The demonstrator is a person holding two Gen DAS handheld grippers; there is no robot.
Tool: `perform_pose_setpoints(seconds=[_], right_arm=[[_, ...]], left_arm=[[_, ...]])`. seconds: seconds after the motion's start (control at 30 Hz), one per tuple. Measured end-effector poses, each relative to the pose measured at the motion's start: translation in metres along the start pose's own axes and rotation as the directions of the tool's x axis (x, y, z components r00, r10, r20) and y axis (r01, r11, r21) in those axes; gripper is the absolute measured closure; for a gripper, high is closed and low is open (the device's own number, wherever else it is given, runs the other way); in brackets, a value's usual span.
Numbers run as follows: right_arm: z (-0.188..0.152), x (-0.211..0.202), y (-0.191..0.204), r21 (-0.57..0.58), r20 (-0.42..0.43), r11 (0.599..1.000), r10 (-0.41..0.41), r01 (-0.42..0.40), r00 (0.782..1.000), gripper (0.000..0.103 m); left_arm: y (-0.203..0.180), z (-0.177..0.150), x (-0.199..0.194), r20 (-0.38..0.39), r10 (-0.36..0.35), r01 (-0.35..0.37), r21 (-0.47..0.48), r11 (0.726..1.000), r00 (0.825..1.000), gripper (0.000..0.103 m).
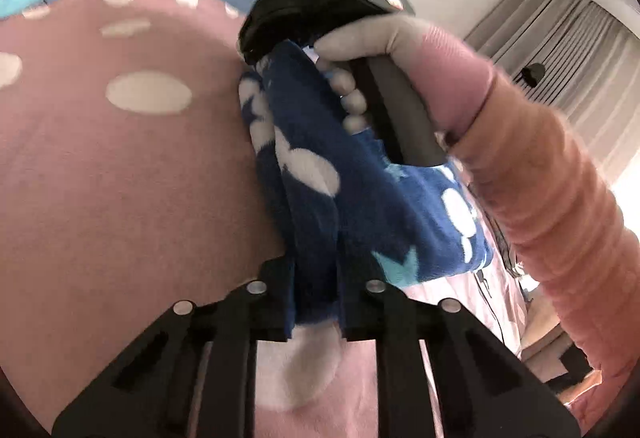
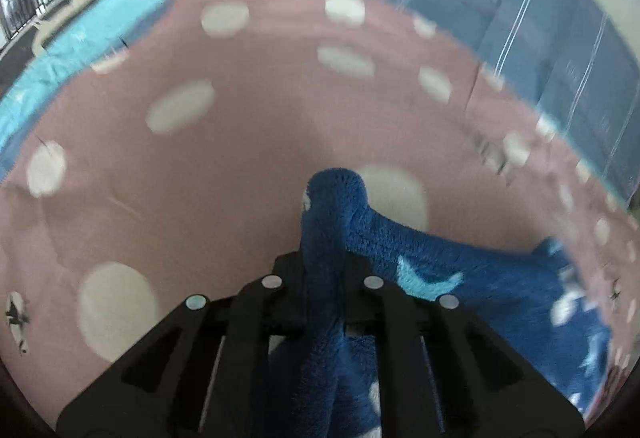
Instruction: Fold small clothes
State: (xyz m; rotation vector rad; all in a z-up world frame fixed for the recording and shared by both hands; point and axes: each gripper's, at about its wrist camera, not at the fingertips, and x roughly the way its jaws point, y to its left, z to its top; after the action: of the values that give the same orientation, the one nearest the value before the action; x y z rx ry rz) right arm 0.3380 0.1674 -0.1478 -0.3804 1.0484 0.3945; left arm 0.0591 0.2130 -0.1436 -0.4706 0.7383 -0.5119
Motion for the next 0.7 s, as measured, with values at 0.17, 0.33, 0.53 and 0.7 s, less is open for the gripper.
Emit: perform_pose_setpoints(seconds=[0.17,0.33,0.53,0.7], right_arm=[[-0.003,-0.027,-0.016,0.071,0.085,0.99,0.114,-0.12,0.99,0.074],[-0.048,-0.13,-0.036,0.044,0.309,0.995,0.068,-0.086,0.949,0.018],[-0.171,-0.209,-0.112,0.305,0.381,0.951,-0.085,-0.038,0.921,0.043],[-0.258,-0.176,-0.13,0.404,0.23,0.913,-0.045,-0.054,0.972,0.057]], left_arm=[[0.012,-0.005,0.001,-0.018,0.0,-0.001,-0.046,0.999,1.0,0.089],[0.007,-0.009,-0.002,-0.038,0.014,-0.016,-0.042,0.999,0.999,0.081],[-0.002,-0.01,-0.015,0.001,0.099,-0.099,0.022,0.995,0.995,0.073],[-0.033,0.003,-0.038,0.08,0.126,-0.133,0.081,0.988,0.989,0.073]])
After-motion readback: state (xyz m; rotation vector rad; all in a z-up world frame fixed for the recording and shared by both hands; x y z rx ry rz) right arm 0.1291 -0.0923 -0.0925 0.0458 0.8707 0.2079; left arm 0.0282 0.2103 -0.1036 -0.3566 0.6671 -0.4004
